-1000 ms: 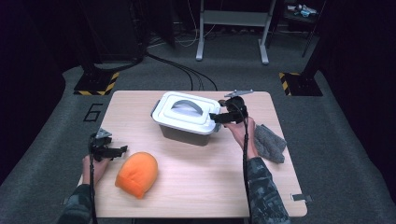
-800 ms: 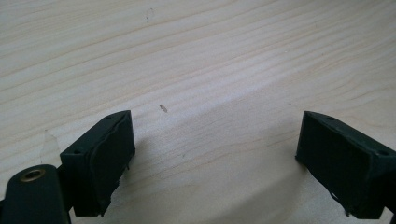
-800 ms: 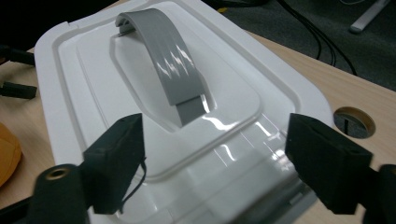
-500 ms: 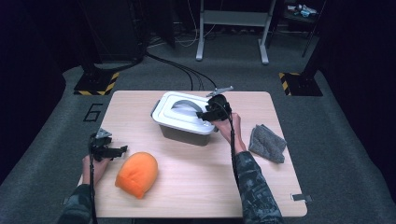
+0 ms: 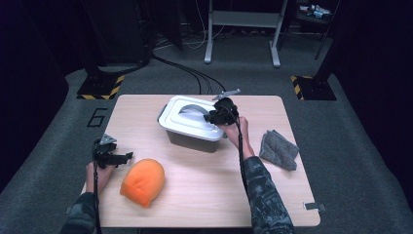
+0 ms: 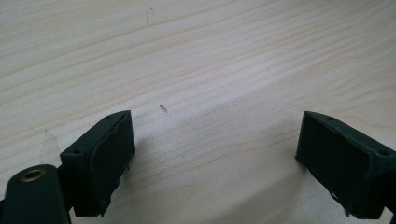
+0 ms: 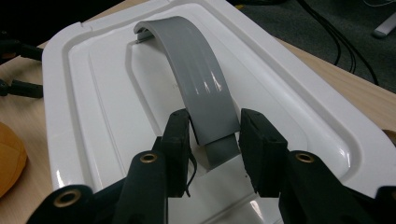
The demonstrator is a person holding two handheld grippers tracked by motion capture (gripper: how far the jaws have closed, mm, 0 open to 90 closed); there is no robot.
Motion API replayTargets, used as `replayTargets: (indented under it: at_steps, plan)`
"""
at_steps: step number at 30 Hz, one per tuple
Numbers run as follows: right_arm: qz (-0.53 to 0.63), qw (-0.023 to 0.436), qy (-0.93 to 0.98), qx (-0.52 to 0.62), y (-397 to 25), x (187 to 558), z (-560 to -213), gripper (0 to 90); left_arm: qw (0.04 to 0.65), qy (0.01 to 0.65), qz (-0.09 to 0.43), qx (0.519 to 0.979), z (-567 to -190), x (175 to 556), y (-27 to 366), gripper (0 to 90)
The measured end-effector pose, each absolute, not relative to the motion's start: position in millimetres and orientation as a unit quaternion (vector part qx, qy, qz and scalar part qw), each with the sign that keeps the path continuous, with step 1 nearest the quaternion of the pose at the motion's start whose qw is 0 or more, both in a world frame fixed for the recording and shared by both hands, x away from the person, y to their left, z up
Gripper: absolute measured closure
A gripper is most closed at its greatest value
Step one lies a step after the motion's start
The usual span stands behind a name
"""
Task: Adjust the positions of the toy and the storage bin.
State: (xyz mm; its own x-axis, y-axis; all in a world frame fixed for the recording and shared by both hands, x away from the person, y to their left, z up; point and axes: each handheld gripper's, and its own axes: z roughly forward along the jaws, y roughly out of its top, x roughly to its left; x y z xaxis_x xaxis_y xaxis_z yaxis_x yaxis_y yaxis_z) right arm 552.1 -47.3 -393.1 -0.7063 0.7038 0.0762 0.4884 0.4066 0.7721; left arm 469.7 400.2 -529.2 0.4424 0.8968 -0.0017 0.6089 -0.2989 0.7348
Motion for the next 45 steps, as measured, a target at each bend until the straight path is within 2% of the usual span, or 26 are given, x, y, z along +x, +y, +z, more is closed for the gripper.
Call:
replayTargets:
  at_steps: [16,20,23,30,33,35,45]
  plan:
    - [0.395,0.136,0.832,0.364,-47,521,-391,64.6,0.341,0.484,0.211,0.778,-529,470,400,11.1]
    - [0.401,0.132,0.838,0.346,-46,523,-387,55.2,0.341,0.484,0.211,0.778,-529,470,400,11.1]
    - [0.408,0.136,0.842,0.327,-40,527,-379,53.5,0.341,0.484,0.211,0.778,-529,470,400,11.1]
    - [0.403,0.146,0.850,0.308,-22,541,-370,54.5,0.341,0.484,0.211,0.778,-529,470,400,11.1]
    - [0.398,0.147,0.849,0.315,-17,544,-370,58.7,0.341,0.484,0.211,0.778,-529,470,400,11.1]
    - [0.391,0.151,0.851,0.318,-14,545,-372,62.5,0.341,0.484,0.211,0.778,-529,470,400,11.1]
    - [0.389,0.152,0.847,0.329,-13,534,-373,65.6,0.341,0.484,0.213,0.777,-529,470,400,11.1]
